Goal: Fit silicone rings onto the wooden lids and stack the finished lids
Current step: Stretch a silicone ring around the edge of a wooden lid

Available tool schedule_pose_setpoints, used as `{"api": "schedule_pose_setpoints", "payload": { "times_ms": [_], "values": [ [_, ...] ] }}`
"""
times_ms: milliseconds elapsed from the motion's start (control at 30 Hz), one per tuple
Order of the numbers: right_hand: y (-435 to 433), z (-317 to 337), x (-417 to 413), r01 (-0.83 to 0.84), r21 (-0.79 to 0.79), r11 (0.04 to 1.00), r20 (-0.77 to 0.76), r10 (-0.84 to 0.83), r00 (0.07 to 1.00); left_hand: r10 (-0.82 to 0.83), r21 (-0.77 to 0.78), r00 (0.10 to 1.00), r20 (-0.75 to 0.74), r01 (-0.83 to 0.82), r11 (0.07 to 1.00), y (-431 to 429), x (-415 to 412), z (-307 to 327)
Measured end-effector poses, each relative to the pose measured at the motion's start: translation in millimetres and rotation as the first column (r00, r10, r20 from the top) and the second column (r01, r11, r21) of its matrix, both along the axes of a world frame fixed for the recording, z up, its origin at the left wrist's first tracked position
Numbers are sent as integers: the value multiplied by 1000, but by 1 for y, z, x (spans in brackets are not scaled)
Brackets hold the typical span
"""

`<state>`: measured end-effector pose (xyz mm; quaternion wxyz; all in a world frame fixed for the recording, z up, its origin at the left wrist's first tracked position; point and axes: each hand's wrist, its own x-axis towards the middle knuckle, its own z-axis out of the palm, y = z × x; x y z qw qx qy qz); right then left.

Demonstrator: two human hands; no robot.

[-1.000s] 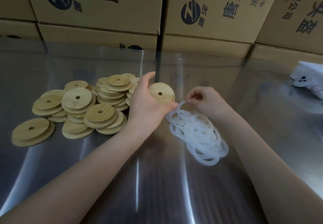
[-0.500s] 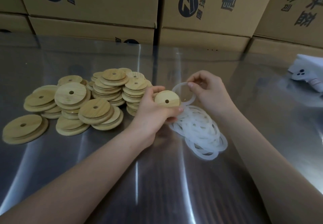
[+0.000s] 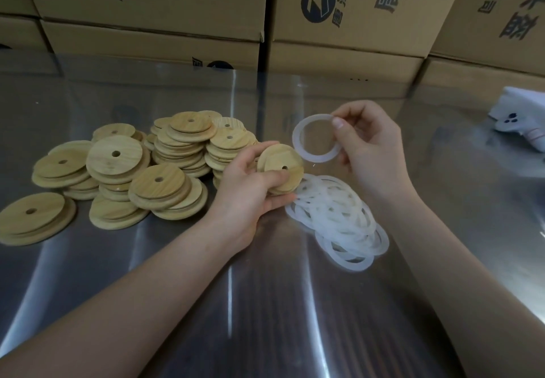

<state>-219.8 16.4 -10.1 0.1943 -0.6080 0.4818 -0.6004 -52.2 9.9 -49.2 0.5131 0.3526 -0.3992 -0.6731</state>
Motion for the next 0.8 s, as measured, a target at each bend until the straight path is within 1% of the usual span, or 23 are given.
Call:
{"api": "schedule_pose_setpoints", "payload": {
  "times_ms": [100, 200, 300, 500, 633, 733, 800],
  "values": [
    [4, 2, 1, -112, 48, 993, 76, 109, 991, -18, -3, 1000, -21, 18, 1000, 1, 0, 0],
    [4, 1, 1, -234, 113, 966, 132, 218, 967, -39, 4, 998, -43, 39, 999, 2, 0, 1],
    [2, 0, 3, -313, 145, 939, 136, 294, 946, -52, 36, 996, -78, 55, 998, 3, -1, 4],
    [3, -4, 8, -334, 177, 926, 77, 325, 943, -92, 11, 994, -56, 92, 996, 5, -1, 5],
    [3, -7, 11, -320, 155, 934, 30, 320, 947, -101, -64, 995, 3, 101, 993, 8, -1, 5],
    [3, -8, 12, -310, 133, 941, 18, 311, 950, -80, -140, 994, 77, 90, 986, 9, -2, 2],
    [2, -8, 12, -310, 124, 943, 15, 310, 951, -60, -179, 993, 98, 77, 981, 10, -3, 0]
  ]
}}
